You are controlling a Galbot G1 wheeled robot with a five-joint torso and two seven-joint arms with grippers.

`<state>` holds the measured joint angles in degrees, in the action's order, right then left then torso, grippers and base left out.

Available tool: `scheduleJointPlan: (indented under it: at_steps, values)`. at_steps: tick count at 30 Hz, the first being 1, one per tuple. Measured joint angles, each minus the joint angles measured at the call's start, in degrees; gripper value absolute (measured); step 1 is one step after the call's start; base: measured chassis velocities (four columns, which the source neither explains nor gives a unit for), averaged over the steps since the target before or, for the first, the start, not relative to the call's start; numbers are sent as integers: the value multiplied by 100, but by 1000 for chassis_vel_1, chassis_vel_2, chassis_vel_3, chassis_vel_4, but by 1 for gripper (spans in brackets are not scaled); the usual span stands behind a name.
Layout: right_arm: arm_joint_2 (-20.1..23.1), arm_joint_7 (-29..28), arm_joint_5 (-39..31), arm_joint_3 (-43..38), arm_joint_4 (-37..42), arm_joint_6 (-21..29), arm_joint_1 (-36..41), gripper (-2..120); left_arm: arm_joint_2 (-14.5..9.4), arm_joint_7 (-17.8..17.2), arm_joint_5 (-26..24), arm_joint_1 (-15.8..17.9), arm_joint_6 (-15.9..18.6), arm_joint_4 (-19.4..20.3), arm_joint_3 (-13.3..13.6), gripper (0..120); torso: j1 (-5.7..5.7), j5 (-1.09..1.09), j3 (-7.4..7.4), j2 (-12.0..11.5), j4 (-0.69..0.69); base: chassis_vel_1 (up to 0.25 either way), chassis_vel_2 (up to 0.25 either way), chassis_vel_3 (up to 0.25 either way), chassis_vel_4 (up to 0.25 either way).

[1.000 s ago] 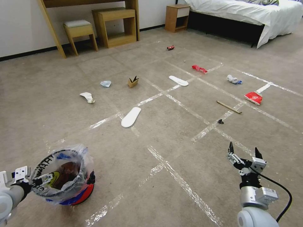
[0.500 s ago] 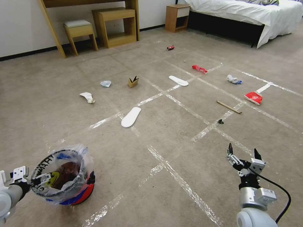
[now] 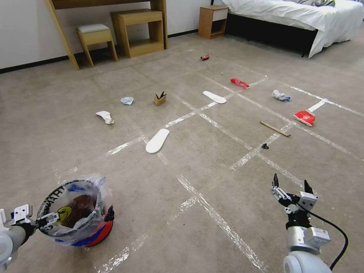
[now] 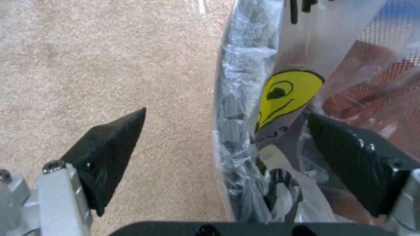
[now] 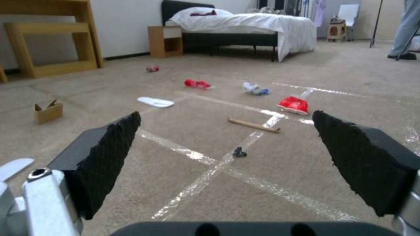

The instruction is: Pick up the trash bin and place the garbage on the floor into it.

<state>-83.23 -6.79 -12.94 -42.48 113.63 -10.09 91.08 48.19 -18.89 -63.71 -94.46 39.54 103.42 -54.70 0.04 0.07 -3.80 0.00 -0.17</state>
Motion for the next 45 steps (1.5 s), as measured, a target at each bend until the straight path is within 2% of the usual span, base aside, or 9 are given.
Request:
scheduleJointPlan:
  at_steps: [9,21,28,31,32,36,37,40,45]
  values:
    - [-5,3,5,-3,-19,-51,5,100,13,14,10,1,17,-4,25,95,0,0,0,0,0,0,0,0,0]
    - [-10,10,18,-8,-67,-109,22,100,111,91,137,60,5,-101,97,79,0,6,1,0,1,0,0,0,0]
    - [0,13,19,-15,-99,-126,7,100,118,117,165,78,4,-106,117,58,0,2,1,0,0,0,0,0,0]
    - [2,15,19,-15,-112,-130,-7,100,121,147,179,79,1,-106,118,44,0,2,1,1,0,0,0,0,0]
    - [2,15,19,-15,-112,-130,-7,100,121,147,179,79,1,-106,118,44,0,2,1,1,0,0,0,0,0]
    - [2,18,20,-15,-125,-137,-11,100,129,173,193,78,-4,-115,118,27,0,2,1,0,0,0,0,0,0]
    - [2,18,20,-15,-125,-137,-11,100,129,173,193,78,-4,-115,118,27,0,2,1,0,0,0,0,0,0]
    - [3,20,25,-14,-139,-145,-11,100,144,184,209,86,-7,-143,120,10,0,4,1,1,1,0,0,0,0]
    - [9,22,26,-14,-152,-150,-14,100,181,235,269,112,-11,-179,134,4,-1,7,1,1,2,0,0,0,0]
